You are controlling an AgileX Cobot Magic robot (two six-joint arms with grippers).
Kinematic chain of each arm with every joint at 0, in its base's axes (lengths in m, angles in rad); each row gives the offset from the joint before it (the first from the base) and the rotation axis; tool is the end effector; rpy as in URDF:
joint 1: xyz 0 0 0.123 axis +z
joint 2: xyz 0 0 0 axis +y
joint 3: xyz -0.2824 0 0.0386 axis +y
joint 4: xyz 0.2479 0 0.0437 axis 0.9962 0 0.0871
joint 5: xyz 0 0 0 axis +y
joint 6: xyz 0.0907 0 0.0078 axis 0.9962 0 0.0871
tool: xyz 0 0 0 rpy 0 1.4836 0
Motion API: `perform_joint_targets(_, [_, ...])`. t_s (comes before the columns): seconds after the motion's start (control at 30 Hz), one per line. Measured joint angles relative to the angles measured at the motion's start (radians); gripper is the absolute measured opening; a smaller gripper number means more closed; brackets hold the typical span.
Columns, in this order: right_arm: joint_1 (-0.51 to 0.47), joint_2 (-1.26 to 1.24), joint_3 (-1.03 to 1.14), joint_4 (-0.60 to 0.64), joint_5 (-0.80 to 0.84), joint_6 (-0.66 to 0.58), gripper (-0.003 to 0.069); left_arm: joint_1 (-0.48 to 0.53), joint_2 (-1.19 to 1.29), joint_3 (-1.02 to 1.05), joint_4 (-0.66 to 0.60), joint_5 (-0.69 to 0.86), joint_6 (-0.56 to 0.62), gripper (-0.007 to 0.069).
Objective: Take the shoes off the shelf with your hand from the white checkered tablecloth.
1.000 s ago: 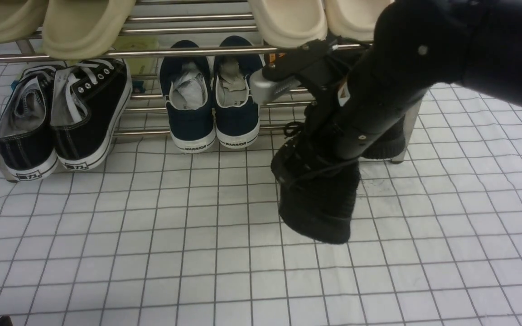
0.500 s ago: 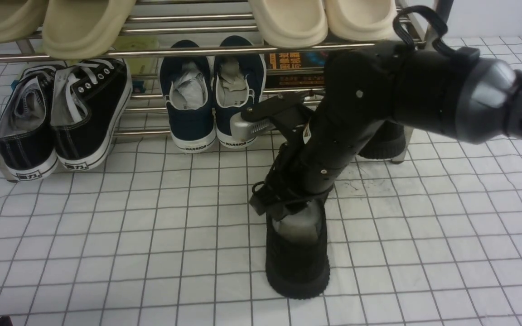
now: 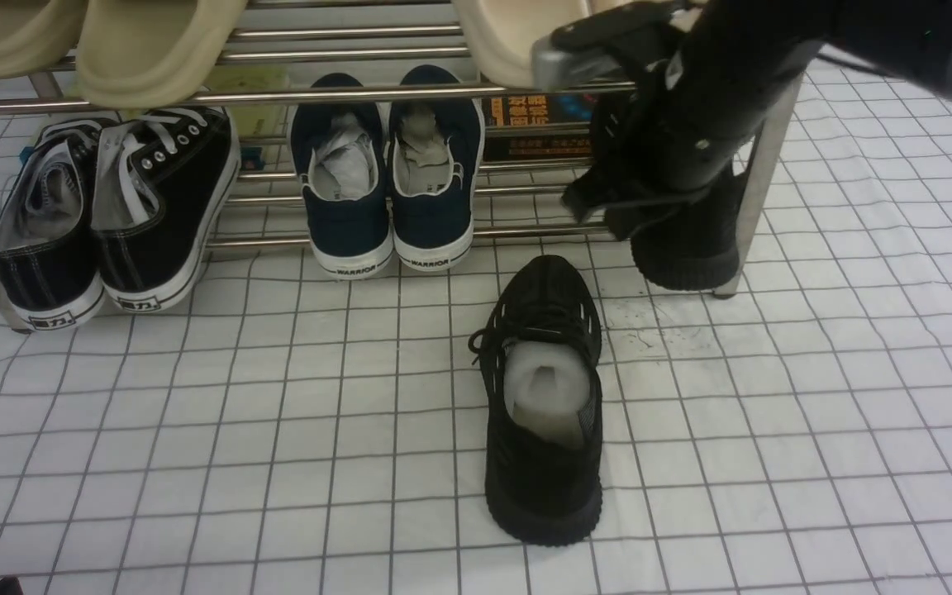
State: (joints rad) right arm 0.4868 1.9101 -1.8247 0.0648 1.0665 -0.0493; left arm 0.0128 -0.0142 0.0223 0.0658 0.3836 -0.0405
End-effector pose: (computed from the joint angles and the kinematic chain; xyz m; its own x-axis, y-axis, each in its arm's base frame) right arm 0.3733 0.2034 0.3193 -0.7637 -0.4245 -0.4864 -0.5052 0.8621 0.0408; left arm 0.0521 0.0029 0.1719 -0.2998 0.0167 -0.9539 -0.0301 0.9992 0.0269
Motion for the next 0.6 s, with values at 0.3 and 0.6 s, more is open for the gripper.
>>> perform_joint_targets(0.3, [-0.028, 0.053, -0.001, -0.086, -0.149, 0.0, 0.0477, 0.0, 0.0, 0.0, 0.0, 0.0, 0.0, 0.024])
perform_joint_targets(0.6, [-0.028, 0.148, -0.001, -0.18, -0.257, 0.0, 0.0558, 0.0, 0.0, 0.0, 0.0, 0.0, 0.0, 0.024])
